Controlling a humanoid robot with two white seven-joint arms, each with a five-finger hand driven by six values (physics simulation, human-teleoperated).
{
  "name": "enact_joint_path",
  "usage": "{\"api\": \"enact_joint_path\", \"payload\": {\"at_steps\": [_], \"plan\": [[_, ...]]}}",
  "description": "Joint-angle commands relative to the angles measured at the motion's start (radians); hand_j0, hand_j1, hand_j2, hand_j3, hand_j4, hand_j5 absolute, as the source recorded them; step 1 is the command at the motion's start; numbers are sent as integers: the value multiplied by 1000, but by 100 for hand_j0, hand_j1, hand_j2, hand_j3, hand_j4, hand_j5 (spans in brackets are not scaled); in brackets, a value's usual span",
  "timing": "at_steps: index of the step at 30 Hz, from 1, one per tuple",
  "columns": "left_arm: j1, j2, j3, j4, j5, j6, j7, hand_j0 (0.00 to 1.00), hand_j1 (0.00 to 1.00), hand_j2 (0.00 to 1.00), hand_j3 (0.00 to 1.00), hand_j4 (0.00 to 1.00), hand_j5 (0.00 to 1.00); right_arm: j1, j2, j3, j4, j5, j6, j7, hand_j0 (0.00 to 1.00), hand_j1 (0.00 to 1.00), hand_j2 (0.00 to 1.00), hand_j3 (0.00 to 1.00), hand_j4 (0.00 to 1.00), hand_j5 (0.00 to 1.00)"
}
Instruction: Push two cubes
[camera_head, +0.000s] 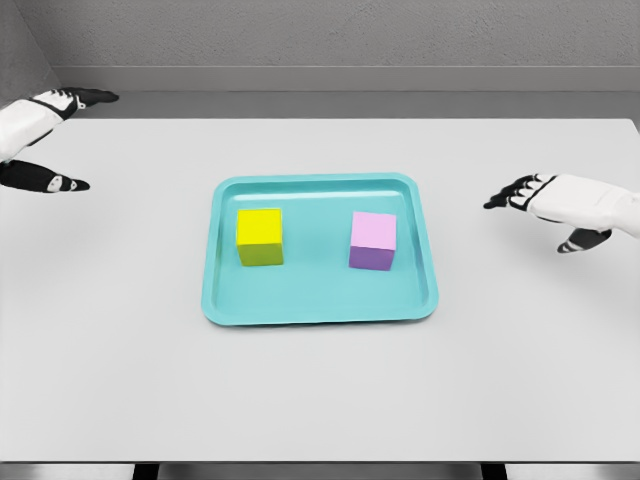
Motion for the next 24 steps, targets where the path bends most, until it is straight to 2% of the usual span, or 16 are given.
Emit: {"api": "enact_joint_path", "payload": {"at_steps": [1, 3, 5, 6, 7, 8, 10, 11, 12, 13, 14, 15, 16, 18, 24], "plan": [[0, -62, -28, -23, -72, -4, -1, 100, 100, 100, 100, 100, 100, -2, 1, 0, 1, -6, 2, 6, 100, 100, 100, 100, 100, 100], [0, -85, -35, -14, -148, -4, -50, 100, 100, 100, 100, 100, 100, -3, -1, 2, 1, -6, 2, 4, 100, 100, 100, 100, 100, 100], [0, -124, -29, 0, -210, -4, -174, 100, 100, 100, 100, 100, 100, -9, -4, 2, -1, -7, 2, -8, 100, 100, 100, 100, 100, 100], [-5, -139, -28, 0, -252, -4, -182, 93, 93, 93, 93, 93, 93, -14, -9, 2, 14, -9, 2, -19, 100, 100, 100, 100, 100, 100], [-11, -148, -23, 3, -331, -4, -182, 87, 87, 87, 87, 87, 87, -23, -10, 5, 60, -9, 2, -19, 100, 100, 100, 100, 100, 100], [-28, -156, -19, 3, -415, -4, -182, 85, 85, 85, 85, 85, 85, -38, -9, 29, 76, -9, 2, -19, 100, 100, 100, 100, 100, 100], [-26, -168, 60, -11, -450, -4, -193, 83, 83, 83, 83, 83, 83, -64, -1, 71, 71, -9, 2, -19, 100, 100, 100, 100, 100, 100], [-26, -171, 67, -14, -452, -4, -240, 80, 80, 80, 80, 80, 80, -67, 2, 71, 67, -7, 2, -15, 100, 100, 100, 100, 100, 100], [-26, -197, 66, -14, -458, -4, -329, 78, 78, 78, 78, 78, 78, -72, 21, 72, 59, -6, 2, -6, 95, 95, 95, 95, 95, 95], [-21, -199, 60, -19, -460, -4, -345, 76, 76, 76, 76, 76, 76, -72, 27, 76, 50, -6, 2, -2, 76, 76, 76, 76, 76, 76], [-20, -200, 58, -42, -460, -4, -345, 73, 73, 73, 73, 73, 73, -74, 36, 80, 44, -6, 2, 27, 52, 52, 52, 52, 52, 52], [-20, -203, 57, -57, -460, -4, -345, 70, 70, 70, 70, 70, 70, -84, 63, 82, 42, -6, 2, 101, 25, 25, 25, 25, 25, 25], [-15, -231, 57, -57, -460, -4, -345, 68, 68, 68, 68, 68, 68, -87, 73, 85, 31, -6, 2, 141, 16, 16, 16, 16, 16, 16], [-11, -240, 55, -57, -460, -4, -345, 68, 68, 68, 68, 68, 68, -95, 93, 86, 2, -6, 2, 143, 11, 11, 11, 11, 11, 11], [-12, -242, 60, -54, -461, -4, -345, 68, 68, 68, 68, 68, 68, -120, 168, 88, -21, -6, 2, 143, 10, 10, 10, 10, 10, 10]]}}
